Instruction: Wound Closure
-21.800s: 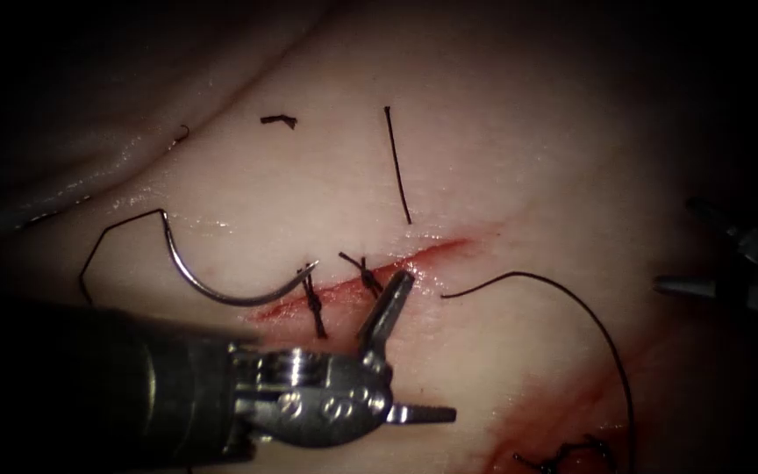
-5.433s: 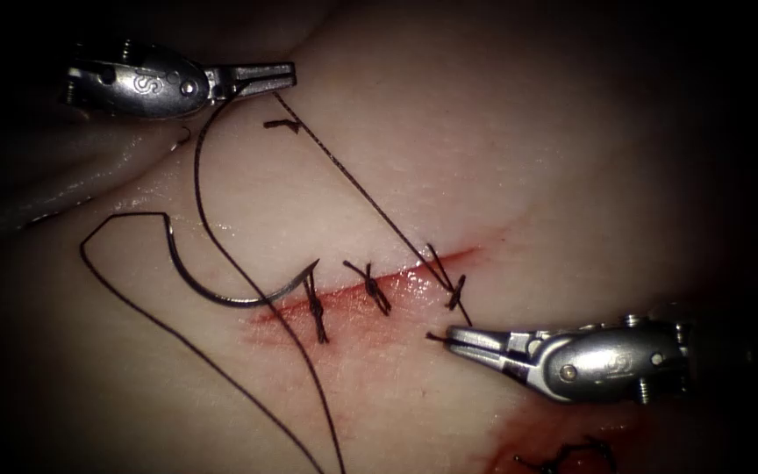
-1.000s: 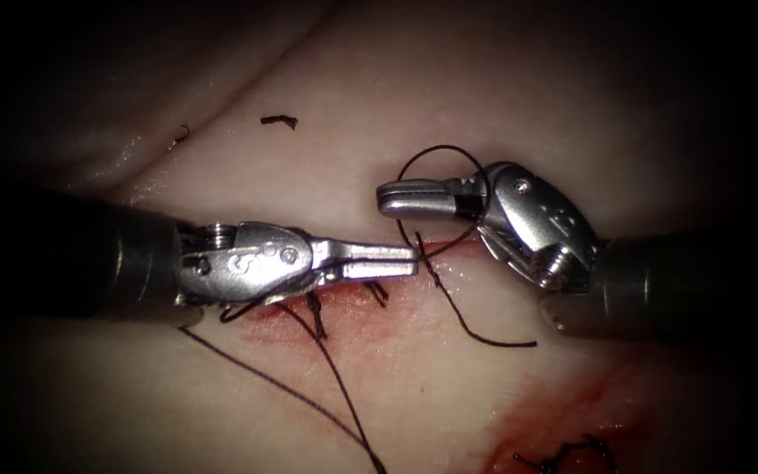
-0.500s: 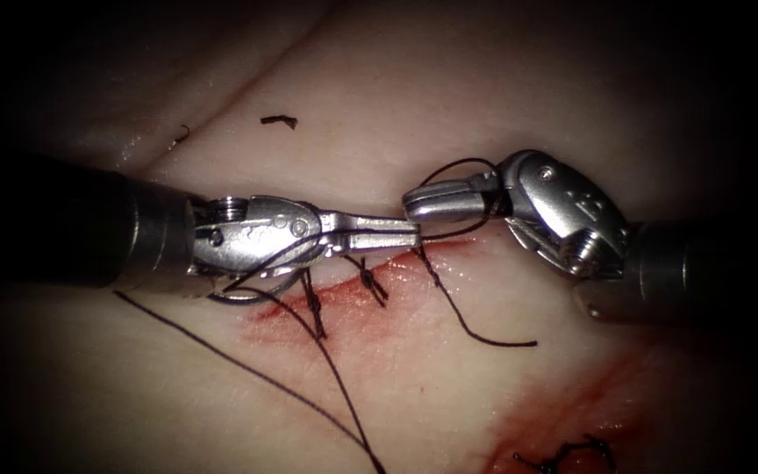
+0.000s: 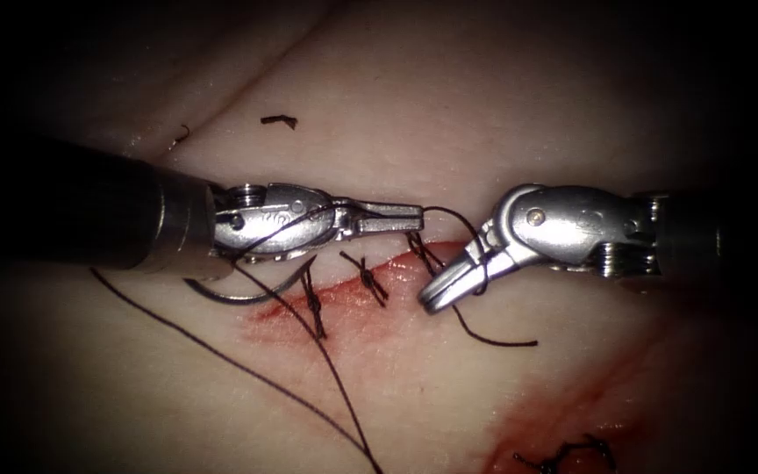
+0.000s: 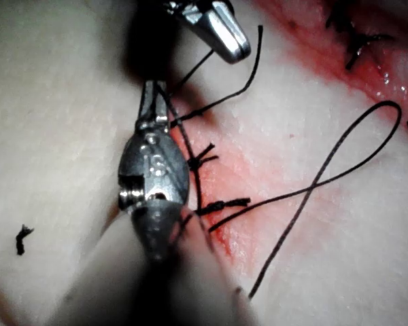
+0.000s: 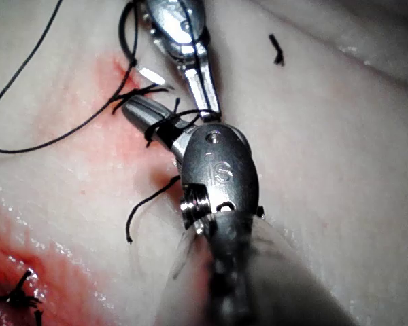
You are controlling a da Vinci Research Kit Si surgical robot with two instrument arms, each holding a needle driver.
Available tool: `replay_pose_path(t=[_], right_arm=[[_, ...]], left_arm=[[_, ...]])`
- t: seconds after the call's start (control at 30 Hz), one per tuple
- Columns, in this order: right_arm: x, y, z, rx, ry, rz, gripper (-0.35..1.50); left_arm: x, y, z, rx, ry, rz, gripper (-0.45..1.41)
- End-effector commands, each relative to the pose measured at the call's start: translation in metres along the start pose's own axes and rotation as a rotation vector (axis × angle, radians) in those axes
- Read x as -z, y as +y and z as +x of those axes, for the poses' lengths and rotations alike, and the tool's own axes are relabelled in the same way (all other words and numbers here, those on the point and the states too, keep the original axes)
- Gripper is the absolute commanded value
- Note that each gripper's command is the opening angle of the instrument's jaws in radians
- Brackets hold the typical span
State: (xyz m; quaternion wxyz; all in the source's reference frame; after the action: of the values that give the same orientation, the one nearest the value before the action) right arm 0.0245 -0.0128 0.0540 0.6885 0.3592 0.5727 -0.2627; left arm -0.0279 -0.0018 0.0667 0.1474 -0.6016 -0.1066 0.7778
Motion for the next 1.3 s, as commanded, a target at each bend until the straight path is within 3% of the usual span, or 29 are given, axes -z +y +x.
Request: replay_pose_path(t=[0.03, 0.2, 0.47, 0.53, 0.67, 0.83, 1.0, 1.3], right_arm=[[-0.0012, 0.0004, 0.0, -0.002, -0.071, 0.038, -0.35], [-0.0025, -0.0007, 0.0, -0.079, -0.305, 0.13, -0.35], [-0.0032, -0.0015, -0.0006, -0.18, -0.541, 0.191, 0.24], [-0.0031, -0.0016, -0.0007, -0.2, -0.599, 0.203, 0.31], [-0.0027, -0.0015, -0.0008, -0.216, -0.651, 0.195, 0.36], [-0.0022, -0.0013, -0.001, -0.243, -0.697, 0.181, 0.61], [-0.0015, -0.0011, -0.0014, -0.272, -0.722, 0.169, 0.68], [-0.0007, -0.002, -0.0021, -0.39, -0.856, 0.145, 0.71]], left_arm=[[-0.0008, 0.0003, -0.0005, -0.001, -0.002, 0.0, -0.45], [-0.0012, 0.0011, -0.0003, 0.002, -0.017, 0.008, -0.45], [-0.002, 0.0033, 0.0003, 0.008, -0.037, 0.017, -0.45], [-0.0022, 0.0039, 0.0006, 0.011, -0.044, 0.02, -0.45], [-0.0026, 0.0049, 0.001, 0.015, -0.043, 0.011, -0.45], [-0.0028, 0.0054, 0.001, 0.013, -0.04, 0.008, -0.45], [-0.003, 0.0059, 0.0004, 0.005, -0.043, 0.009, -0.45], [-0.003, 0.0062, 0.0002, 0.001, -0.05, 0.003, -0.45]])
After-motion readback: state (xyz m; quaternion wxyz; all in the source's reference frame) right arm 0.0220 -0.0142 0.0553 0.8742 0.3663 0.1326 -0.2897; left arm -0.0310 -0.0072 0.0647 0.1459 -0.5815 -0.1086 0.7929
